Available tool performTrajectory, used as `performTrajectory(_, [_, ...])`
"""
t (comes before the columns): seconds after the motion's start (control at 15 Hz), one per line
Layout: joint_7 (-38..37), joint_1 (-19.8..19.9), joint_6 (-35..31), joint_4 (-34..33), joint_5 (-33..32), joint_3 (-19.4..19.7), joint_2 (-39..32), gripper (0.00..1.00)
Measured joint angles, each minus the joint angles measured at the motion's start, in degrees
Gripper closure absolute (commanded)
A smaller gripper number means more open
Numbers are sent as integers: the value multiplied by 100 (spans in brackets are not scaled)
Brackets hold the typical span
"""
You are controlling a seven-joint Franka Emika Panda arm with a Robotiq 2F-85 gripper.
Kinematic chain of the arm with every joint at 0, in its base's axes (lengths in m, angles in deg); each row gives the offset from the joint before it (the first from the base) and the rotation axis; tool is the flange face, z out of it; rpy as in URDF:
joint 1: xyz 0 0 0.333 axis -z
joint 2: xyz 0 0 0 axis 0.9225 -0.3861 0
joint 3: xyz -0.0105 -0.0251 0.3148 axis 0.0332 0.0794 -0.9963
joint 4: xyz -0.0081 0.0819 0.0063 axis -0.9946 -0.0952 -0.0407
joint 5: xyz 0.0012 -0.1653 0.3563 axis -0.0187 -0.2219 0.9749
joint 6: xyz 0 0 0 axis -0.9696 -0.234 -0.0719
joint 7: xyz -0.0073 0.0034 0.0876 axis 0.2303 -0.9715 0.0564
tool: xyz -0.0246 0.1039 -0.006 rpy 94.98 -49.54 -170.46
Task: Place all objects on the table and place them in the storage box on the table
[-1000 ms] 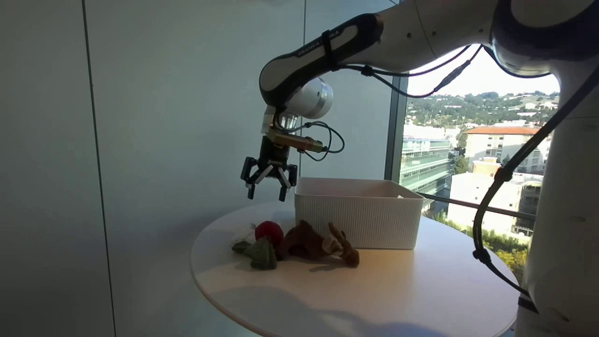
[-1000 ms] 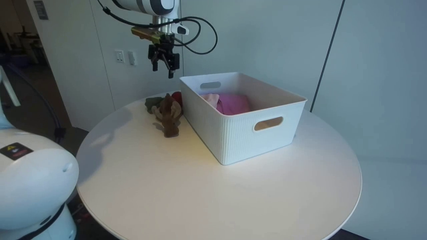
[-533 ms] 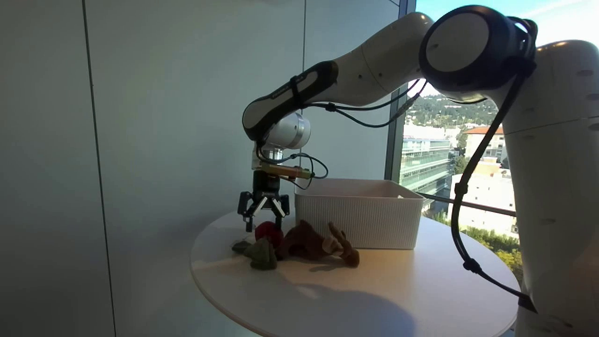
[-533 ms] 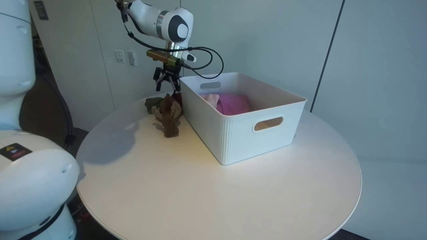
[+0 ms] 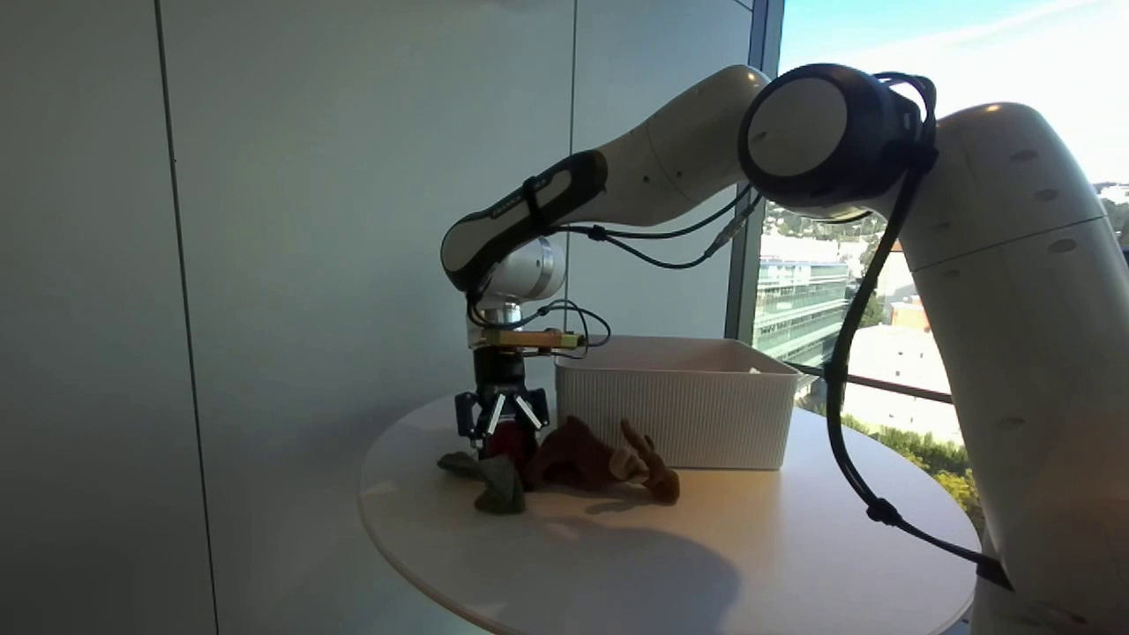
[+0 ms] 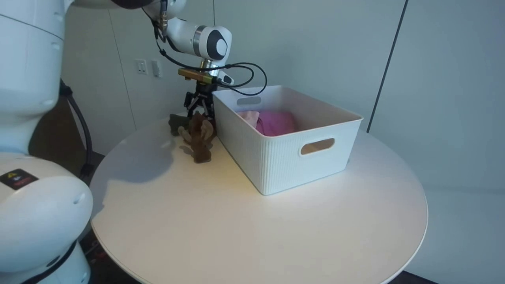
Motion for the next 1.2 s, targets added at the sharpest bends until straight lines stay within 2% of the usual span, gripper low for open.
performTrajectory(0.4, [-63,1,113,-208,0,30,-9,94])
performTrajectory(0.6, [-97,0,114,-249,0,30,-9,99])
performTrajectory(0.8, [-135,1,115,-281,0,35,-10,95])
performTrajectory(1.2, [-350,3,80,-421,-60,147,204,95])
